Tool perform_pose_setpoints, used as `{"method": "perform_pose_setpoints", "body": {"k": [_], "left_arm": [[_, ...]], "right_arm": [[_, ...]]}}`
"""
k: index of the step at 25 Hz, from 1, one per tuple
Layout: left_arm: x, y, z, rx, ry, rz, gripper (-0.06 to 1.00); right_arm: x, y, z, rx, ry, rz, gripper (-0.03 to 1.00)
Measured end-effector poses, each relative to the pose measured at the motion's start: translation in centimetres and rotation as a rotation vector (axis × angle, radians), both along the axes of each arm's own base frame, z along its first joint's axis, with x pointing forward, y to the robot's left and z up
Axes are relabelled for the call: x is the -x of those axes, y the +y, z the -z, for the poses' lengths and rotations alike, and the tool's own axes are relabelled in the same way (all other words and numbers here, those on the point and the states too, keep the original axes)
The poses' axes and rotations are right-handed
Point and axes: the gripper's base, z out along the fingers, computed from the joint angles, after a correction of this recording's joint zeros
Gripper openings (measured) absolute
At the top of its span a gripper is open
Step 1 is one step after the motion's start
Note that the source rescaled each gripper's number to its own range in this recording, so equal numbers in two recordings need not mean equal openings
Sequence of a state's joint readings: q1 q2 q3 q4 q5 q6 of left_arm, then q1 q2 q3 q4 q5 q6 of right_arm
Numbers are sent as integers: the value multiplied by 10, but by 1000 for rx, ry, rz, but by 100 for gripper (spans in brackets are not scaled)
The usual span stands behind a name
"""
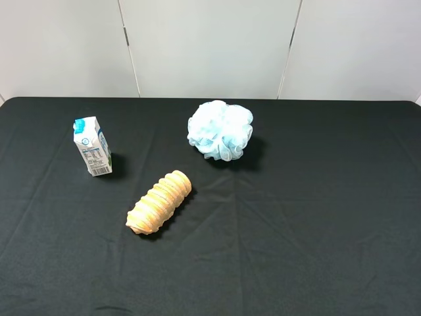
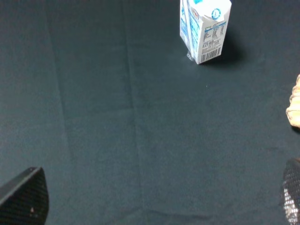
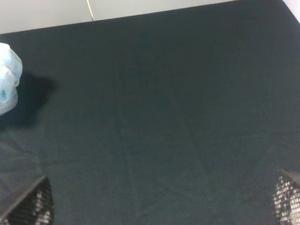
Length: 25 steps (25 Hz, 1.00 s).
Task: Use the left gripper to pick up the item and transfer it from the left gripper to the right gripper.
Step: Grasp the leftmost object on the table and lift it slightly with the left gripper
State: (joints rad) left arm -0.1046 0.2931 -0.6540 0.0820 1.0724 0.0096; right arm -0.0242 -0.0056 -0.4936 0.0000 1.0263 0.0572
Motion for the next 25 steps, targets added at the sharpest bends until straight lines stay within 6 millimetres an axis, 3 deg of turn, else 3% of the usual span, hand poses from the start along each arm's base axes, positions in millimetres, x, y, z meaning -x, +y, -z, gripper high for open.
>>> {"method": "perform_pose_setpoints", "body": {"k": [5,6,10,19,25], "left_arm": [[-38,-4,-14,15,114,-22,100],[-38,-4,-14,15,114,-22,100],[-81,-10,-20,49,206,-55,100],[-159,-20,1,81,444,-124,100],[-204,-30,17,109,496,-118,100]], "right_arm": [[0,0,0,0,0,0,100],[0,0,0,0,0,0,100],[0,0,0,0,0,0,100],[0,0,0,0,0,0,100],[0,0,0,0,0,0,100]]}}
